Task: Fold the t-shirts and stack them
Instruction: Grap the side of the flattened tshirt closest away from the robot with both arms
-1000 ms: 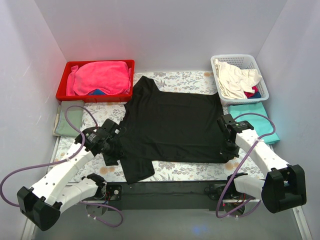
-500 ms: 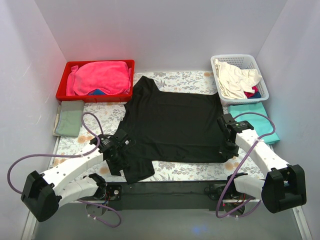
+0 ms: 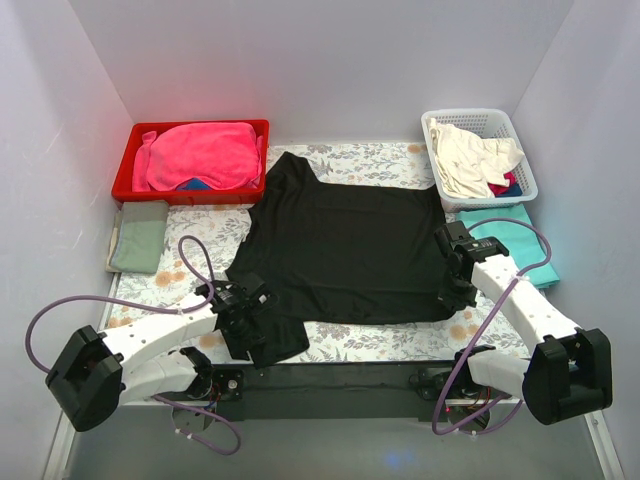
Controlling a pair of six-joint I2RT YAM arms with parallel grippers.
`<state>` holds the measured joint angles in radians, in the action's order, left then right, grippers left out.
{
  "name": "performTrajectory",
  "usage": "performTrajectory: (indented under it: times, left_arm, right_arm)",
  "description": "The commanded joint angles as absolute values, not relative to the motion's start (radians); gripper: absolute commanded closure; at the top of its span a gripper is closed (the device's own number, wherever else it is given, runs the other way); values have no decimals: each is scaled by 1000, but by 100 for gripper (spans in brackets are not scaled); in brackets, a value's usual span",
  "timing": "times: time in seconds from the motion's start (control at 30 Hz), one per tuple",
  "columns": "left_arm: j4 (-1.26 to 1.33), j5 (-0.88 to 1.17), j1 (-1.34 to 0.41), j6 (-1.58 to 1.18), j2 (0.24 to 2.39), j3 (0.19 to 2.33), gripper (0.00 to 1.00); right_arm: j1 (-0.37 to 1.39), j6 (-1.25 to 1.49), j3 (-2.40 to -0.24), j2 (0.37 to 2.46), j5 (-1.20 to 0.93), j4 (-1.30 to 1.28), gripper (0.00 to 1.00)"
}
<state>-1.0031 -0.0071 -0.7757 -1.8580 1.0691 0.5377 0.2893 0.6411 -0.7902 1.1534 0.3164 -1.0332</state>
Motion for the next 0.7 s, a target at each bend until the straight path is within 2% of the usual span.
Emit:
performTrajectory:
  times: [0.0, 0.13, 0.27, 0.3, 0.4, 0.67]
  left_arm:
    - [-974, -5, -801, -1911, 1071, 523, 66]
    - [-950, -5, -816, -1934, 1072, 497, 67]
    - [-943, -9, -819, -1948, 1078, 488, 73]
    - [-949, -17, -819, -1951, 1078, 498, 78]
    - [-946, -24, -819, -1950, 1089, 512, 85]
    - [-963, -64, -819, -1919, 1118, 583, 100]
  right_arm:
    - [290, 624, -831, 1158, 344, -1025, 99]
    - [291, 623, -828, 1164, 342, -1025, 99]
    - [290, 618, -822, 1157, 341, -1023, 99]
    - [291, 618, -821, 1152, 339, -1023, 99]
    - [291, 618, -816, 1143, 336, -1023, 99]
    - [291, 617, -815, 1131, 330, -1022, 99]
